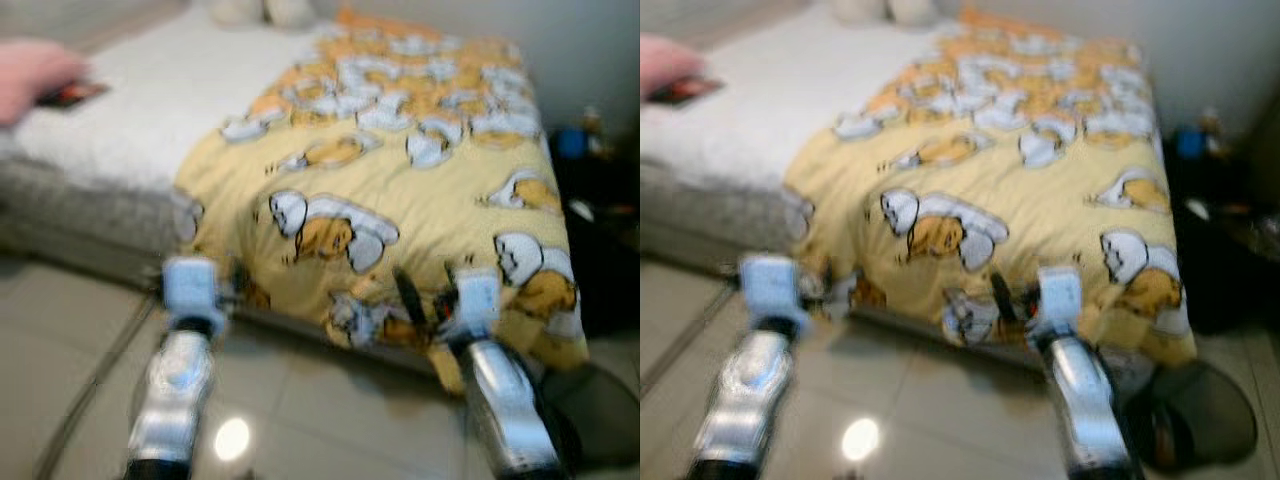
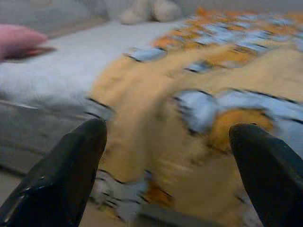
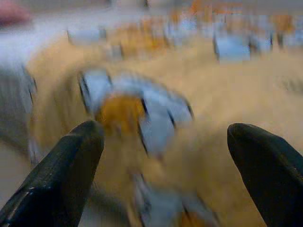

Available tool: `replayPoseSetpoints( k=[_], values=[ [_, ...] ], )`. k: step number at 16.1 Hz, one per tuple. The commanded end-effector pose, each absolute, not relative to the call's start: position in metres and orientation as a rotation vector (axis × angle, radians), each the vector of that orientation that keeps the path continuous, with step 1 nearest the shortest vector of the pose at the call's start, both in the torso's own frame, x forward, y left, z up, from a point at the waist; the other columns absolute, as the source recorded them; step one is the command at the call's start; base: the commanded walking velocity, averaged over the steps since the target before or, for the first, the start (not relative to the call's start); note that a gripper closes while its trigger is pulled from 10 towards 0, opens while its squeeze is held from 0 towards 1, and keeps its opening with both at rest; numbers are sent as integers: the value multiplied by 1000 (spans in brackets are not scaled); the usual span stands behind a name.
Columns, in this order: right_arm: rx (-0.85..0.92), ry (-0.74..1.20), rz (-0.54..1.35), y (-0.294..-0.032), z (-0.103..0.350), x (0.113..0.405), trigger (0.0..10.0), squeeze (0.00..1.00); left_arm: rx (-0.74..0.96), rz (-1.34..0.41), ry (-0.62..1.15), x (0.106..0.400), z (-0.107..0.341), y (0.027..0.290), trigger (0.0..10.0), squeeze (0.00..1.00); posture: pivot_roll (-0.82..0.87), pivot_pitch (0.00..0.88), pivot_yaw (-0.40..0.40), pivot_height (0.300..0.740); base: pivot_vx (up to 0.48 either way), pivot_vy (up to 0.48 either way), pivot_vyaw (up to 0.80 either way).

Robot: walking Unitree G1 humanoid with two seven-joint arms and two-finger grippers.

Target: Clean up the room

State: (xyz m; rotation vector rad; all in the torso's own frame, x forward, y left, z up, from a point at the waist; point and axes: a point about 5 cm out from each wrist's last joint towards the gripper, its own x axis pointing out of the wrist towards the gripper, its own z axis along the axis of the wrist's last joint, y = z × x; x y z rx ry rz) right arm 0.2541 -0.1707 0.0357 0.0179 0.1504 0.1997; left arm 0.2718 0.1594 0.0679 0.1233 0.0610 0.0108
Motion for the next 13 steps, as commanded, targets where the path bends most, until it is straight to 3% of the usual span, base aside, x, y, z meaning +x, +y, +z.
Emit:
replayPoseSetpoints(
  k=[1,6,13],
  values=[
    [11,156,206,-169,34,254,10000,0,127,3,23,280,78,160,10000,0,28,0,17,740,0,0,425],
    [33,220,176,-175,21,252,10000,0,240,-59,-15,287,90,152,10000,0,20,0,25,740,0,0,415],
    [31,212,200,-161,23,261,10000,0,165,-11,55,300,87,160,10000,0,8,0,54,740,0,480,282]
  ],
)
